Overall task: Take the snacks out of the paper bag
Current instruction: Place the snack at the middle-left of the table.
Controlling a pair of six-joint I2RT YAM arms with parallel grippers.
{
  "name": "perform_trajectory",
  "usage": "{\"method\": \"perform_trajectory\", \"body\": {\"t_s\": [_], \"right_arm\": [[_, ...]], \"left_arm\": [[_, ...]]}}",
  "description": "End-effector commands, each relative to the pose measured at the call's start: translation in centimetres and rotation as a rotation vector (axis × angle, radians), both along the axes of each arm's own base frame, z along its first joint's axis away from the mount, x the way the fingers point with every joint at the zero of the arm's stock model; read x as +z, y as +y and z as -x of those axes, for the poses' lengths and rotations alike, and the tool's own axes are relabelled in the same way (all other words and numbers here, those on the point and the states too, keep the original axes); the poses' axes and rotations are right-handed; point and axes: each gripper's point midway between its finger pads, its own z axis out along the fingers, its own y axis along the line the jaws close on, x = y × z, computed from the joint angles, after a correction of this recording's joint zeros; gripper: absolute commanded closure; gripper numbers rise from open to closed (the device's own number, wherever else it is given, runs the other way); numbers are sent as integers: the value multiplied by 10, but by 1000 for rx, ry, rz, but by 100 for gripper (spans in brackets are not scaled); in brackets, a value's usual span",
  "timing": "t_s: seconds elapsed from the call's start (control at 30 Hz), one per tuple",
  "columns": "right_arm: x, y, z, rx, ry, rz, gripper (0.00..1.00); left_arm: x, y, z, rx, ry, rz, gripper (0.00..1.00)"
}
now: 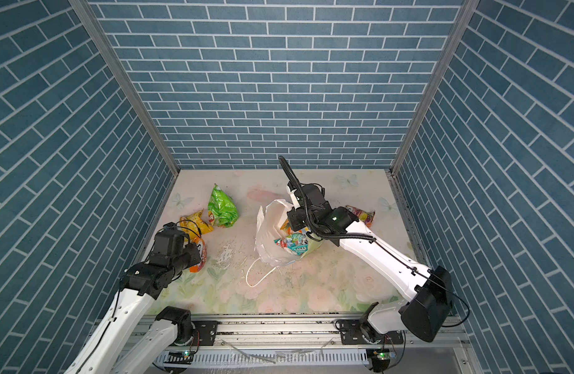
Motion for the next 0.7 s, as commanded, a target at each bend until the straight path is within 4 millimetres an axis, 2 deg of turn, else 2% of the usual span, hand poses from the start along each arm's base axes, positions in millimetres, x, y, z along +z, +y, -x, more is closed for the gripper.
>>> {"method": "perform_trajectory", "body": {"t_s": [0.0,0.07,0.2,0.33,0.47,0.5,0.53,0.63,0.67], "right_arm": [[2,-4,0,1,-11,-13,100],[2,-3,-1,0,-5,-18,100],[1,-4,-2,-19,12,-31,100],[-7,-2,0,-29,43,-53,100],[-18,-3,0,-41,81,-26,100],[-19,-4,-1,-47,83,-19,100],[-19,-4,-1,-51,82,-14,100],[-13,-6,-4,-61,69,-16,100],[-10,-6,-4,-62,65,-18,100]], "left_arm": [[7,-10,-30,-14,-68,92,100],[0,-10,-41,4,-72,137,100],[-14,1,-57,61,-92,106,100],[-26,13,-65,109,-93,55,100],[-30,14,-73,110,-109,49,100],[-30,14,-75,110,-113,48,93],[-30,14,-77,105,-115,48,75],[-25,9,-85,63,-137,45,60],[-22,8,-88,47,-147,44,48]]}}
